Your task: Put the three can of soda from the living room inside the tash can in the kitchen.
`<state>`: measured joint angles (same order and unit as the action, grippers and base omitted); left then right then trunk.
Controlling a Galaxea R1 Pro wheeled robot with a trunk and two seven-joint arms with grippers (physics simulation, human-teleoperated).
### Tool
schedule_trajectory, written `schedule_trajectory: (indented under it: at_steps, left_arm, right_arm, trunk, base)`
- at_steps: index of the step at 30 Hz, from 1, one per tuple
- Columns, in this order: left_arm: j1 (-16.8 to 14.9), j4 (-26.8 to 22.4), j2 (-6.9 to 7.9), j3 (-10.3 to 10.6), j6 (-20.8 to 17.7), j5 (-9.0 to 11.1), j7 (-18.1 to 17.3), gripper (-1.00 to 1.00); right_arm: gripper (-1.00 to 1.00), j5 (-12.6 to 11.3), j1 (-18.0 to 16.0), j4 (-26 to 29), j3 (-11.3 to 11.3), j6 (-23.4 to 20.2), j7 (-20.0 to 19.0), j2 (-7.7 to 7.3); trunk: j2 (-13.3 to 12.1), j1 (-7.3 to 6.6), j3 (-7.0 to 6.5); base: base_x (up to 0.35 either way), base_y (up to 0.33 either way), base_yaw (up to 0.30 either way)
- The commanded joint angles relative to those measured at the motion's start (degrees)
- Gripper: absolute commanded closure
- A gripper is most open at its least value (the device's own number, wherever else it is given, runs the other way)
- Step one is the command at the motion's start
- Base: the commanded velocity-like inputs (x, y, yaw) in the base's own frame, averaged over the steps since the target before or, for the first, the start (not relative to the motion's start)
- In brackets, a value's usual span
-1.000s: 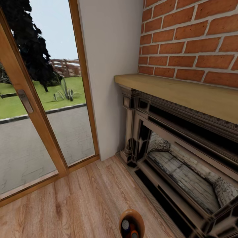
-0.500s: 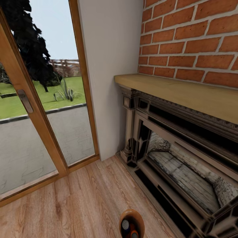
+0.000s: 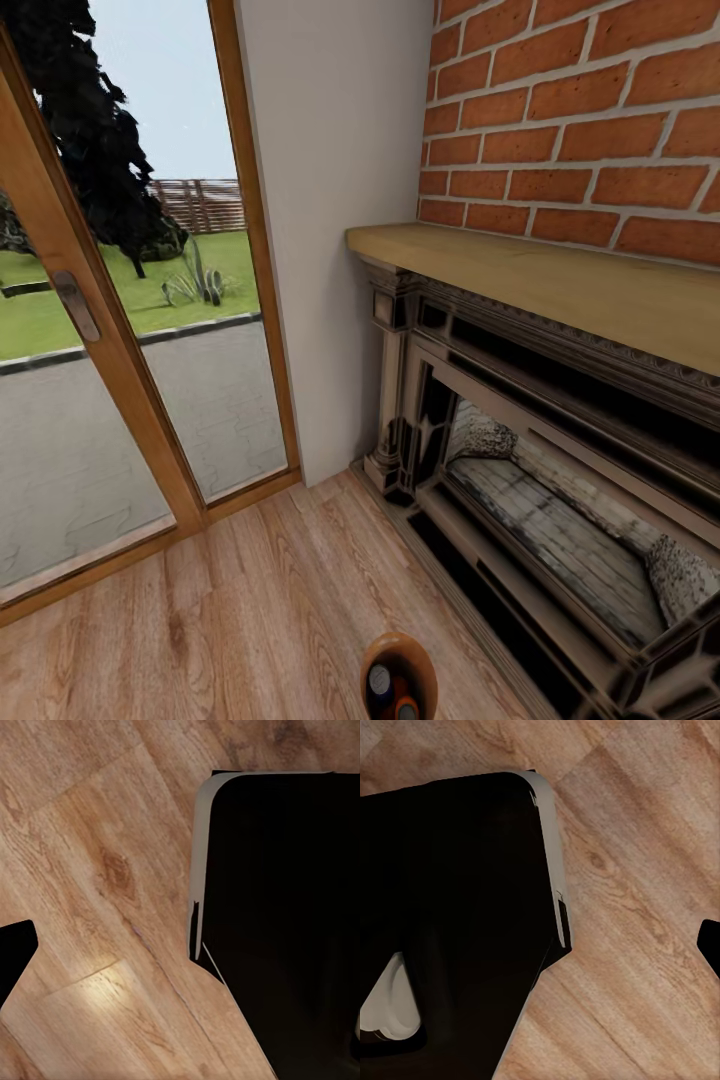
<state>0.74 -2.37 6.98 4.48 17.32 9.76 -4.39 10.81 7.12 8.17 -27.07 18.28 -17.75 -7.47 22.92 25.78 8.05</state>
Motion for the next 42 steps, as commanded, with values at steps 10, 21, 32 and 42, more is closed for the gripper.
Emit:
schedule_trajectory:
  at_steps: [10,21,32,42]
  left_arm:
    - [0.01,0.00,0.01,0.00,-0.01,0.00,0.00,-1.00]
    - [0.02,0.00,0.04,0.00,0.00,0.00,0.00,-1.00]
    - [0.00,0.00,0.02,0.02,-0.01,0.00,0.00,-1.00]
    - [0.03,0.00,0.03,0.00,-0.01,0.00,0.00,-1.00]
  right_arm:
    - [-1.00,0.00,0.00,0.00,0.00,0.00,0.00,0.00]
    - [-1.00,0.00,0.00,0.00,0.00,0.00,0.00,0.00]
    - [-1.00,0.00,0.00,0.00,0.00,0.00,0.00,0.00]
    - [-1.00,0.00,0.00,0.00,0.00,0.00,0.00,0.00]
  trunk:
    - [0.00,0.00,0.00]
    - [0.00,0.00,0.00]
    - [0.00,0.00,0.00]
    - [0.00,0.00,0.00]
  base:
    - [0.000,0.000,0.000]
    - [0.000,0.000,0.000]
    - [0.000,0.000,0.000]
    - [0.000,0.000,0.000]
